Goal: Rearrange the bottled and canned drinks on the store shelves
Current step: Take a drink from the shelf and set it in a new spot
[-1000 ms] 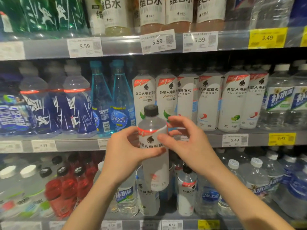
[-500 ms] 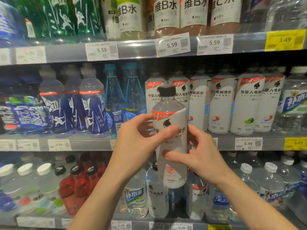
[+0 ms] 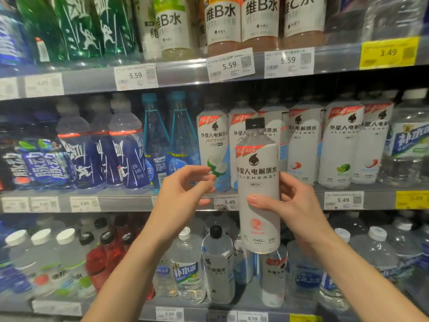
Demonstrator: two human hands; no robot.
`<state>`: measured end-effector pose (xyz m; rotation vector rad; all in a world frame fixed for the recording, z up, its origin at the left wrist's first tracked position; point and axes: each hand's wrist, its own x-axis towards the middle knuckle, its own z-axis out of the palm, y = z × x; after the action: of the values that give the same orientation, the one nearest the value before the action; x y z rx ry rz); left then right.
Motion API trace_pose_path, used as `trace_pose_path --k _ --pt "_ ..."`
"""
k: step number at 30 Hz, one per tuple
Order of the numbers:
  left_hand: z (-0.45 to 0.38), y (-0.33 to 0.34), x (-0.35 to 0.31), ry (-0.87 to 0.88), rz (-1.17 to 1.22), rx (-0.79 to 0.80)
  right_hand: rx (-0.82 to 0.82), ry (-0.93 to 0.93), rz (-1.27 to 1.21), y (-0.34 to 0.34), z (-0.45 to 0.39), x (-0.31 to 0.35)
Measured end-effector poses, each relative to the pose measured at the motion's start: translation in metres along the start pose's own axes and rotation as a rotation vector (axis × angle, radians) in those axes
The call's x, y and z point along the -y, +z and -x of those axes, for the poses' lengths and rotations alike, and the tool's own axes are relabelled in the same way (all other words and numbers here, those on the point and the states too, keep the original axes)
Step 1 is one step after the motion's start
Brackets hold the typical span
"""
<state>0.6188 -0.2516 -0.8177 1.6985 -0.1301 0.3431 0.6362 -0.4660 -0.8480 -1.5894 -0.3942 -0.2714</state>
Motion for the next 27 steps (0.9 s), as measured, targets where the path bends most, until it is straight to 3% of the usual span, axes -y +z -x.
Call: trace_pose_path --k 9,18,23,27 --pt "-0.004 -0.002 0.003 0.133 -0.207 -0.068 -0.047 0.074 -0.099 -0.014 -0.002 -0.009" --pt "-0.035 0.008 -0.030 0.420 -0.949 -0.149 -0.017 0.068 -0.129 -0.015 -0.005 -0.006" --pt "-0.072 0.027 -0.061 0.365 -0.971 -0.257 0.015 0.028 -0.092 -0.018 -0.006 0.001" --pt "-0.091 0.035 -0.069 0.311 -0.960 -0.232 0.011 -0.004 -0.073 -0.018 -0.007 0.003"
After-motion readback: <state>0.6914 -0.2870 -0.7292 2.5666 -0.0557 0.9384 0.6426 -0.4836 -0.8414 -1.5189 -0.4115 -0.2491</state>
